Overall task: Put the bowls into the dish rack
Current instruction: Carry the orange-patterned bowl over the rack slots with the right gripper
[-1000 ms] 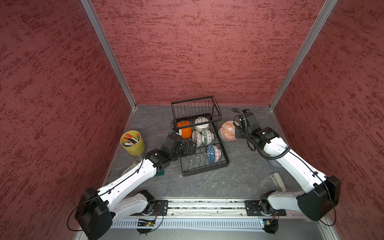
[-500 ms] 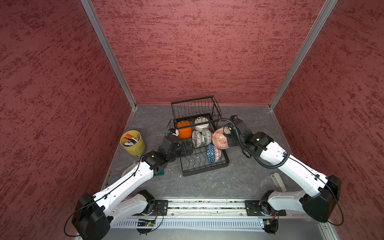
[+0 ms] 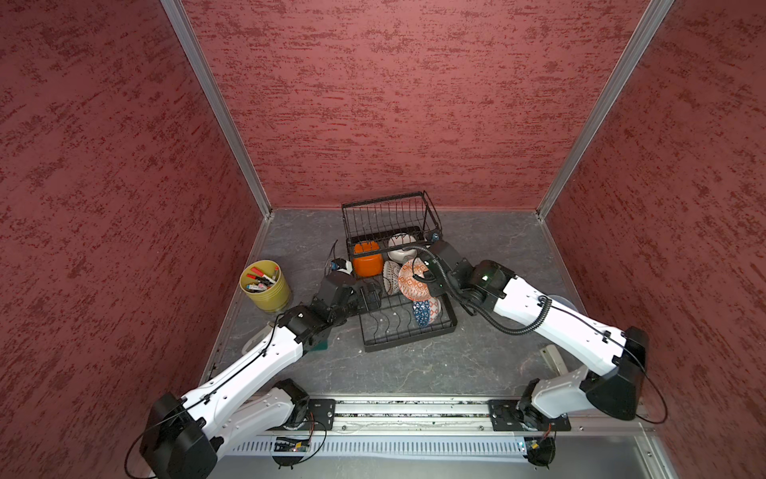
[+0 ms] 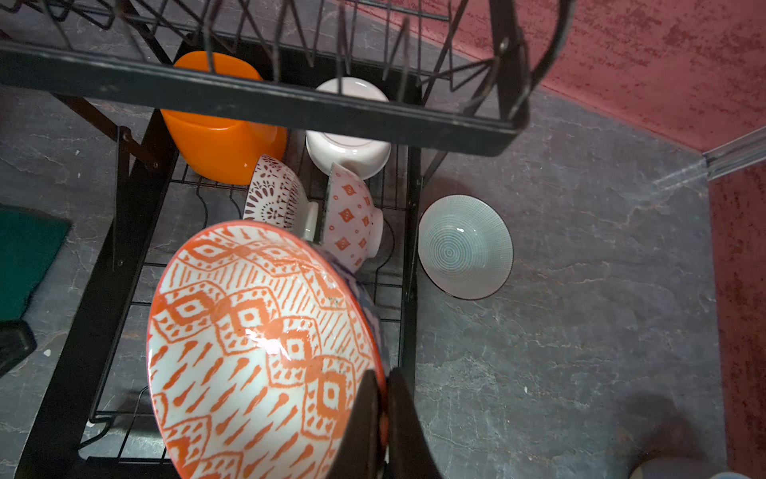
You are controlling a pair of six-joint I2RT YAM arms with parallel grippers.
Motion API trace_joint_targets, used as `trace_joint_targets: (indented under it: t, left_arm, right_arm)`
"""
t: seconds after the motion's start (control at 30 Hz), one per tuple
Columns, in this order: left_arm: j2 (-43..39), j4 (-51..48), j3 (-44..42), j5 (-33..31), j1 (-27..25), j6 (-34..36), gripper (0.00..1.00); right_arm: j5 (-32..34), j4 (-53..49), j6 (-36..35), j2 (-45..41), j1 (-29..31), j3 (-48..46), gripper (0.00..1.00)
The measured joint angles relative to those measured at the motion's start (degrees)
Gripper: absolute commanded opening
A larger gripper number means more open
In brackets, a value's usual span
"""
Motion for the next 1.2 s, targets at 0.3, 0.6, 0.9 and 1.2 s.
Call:
trace_joint_targets:
  t: [0.3, 0.6, 0.9, 1.2]
  left_arm:
    - [-4.9, -1.1, -2.2, -1.3, 1.2, -0.3, 1.0]
    - [-8.2, -3.4, -3.8, -1.5, 3.4, -0.9, 1.0]
    - [-11.7, -6.1, -4.6, -1.6, 6.1, -0.9, 1.0]
    - [-15.1, -7.9, -6.2, -1.3, 9.3, -0.9, 0.99]
  right_arm:
    - [7.5, -2.7, 0.1, 8.6, 5.4, 3.5, 0.0]
    - [14.8, -8.0, 1.9, 15.0, 9.8, 7.8, 0.0]
    - [21.7, -14.2, 6.1, 21.7, 13.6, 10.1, 0.0]
    - [25.6, -19.0, 9.0, 25.7, 14.8, 10.6, 0.0]
